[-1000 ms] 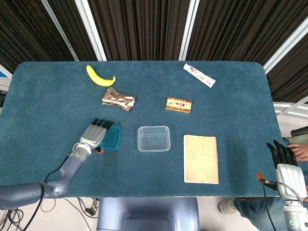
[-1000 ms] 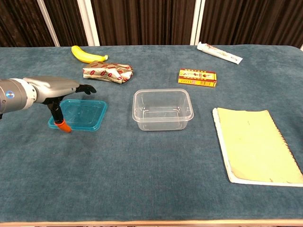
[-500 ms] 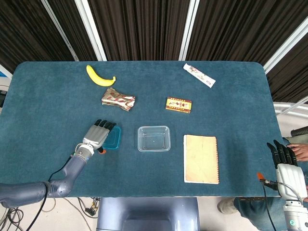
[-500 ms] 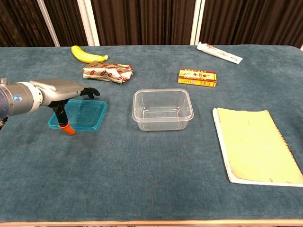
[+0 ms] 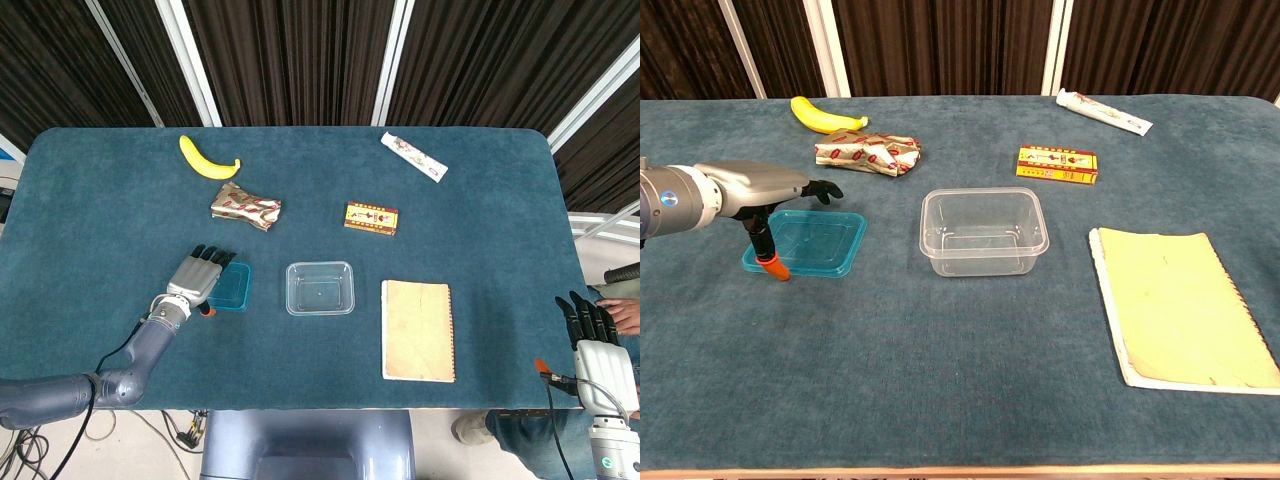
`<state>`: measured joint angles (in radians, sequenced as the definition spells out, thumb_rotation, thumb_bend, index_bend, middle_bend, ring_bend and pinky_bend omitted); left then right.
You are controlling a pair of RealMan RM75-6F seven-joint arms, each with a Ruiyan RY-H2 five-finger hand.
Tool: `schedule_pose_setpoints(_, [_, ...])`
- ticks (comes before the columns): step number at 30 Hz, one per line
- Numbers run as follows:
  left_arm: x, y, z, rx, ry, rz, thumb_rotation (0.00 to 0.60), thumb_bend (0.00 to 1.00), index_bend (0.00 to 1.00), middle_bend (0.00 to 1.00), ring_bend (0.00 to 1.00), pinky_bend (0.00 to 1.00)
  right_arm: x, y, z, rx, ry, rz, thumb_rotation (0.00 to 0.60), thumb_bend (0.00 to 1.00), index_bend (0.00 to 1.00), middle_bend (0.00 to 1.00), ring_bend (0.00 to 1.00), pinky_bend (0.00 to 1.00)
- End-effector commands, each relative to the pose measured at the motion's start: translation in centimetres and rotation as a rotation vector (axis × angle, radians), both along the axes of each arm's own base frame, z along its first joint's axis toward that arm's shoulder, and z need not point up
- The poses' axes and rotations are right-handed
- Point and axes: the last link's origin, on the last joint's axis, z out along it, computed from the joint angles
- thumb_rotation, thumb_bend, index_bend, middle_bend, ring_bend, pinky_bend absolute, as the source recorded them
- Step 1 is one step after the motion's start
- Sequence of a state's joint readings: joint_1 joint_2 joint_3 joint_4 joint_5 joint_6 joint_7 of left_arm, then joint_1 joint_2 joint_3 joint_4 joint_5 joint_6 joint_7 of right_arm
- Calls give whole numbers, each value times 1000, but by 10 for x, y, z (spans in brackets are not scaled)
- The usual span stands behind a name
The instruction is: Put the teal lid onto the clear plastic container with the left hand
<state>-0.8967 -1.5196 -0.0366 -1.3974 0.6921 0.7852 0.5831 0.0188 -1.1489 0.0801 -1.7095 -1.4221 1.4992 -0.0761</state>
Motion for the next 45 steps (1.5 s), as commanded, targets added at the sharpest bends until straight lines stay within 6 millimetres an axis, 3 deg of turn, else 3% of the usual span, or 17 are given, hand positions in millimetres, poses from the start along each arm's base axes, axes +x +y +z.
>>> schedule_pose_setpoints(1, [-1,0,0,-4,5,0,600,96,0,88,0,0,0,0,0,0,1,-1,600,273,89,5,22,0])
schedule_pose_setpoints(14, [-1,0,-4,-5,23,-23,600,105,19,156,0,0,0,0,0,-4,-2,-4,600,273,90,5,22,0])
schedule_pose_setpoints(23, [0,1,-5,-4,26,-28,600,106,26,151,0,0,0,0,0,-5,-3,-6,600,272,90,5,22,0])
schedule_pose_setpoints(30, [-1,0,-6,-1,26,-20,600,176,61,218,0,0,0,0,1,-7,-5,-7,600,273,90,5,22,0])
schedule_pose_setpoints(45, [4,7,10,22,5,7,600,228,75,251,0,0,-1,0,1,1,-15,-14,600,273,90,5,22,0])
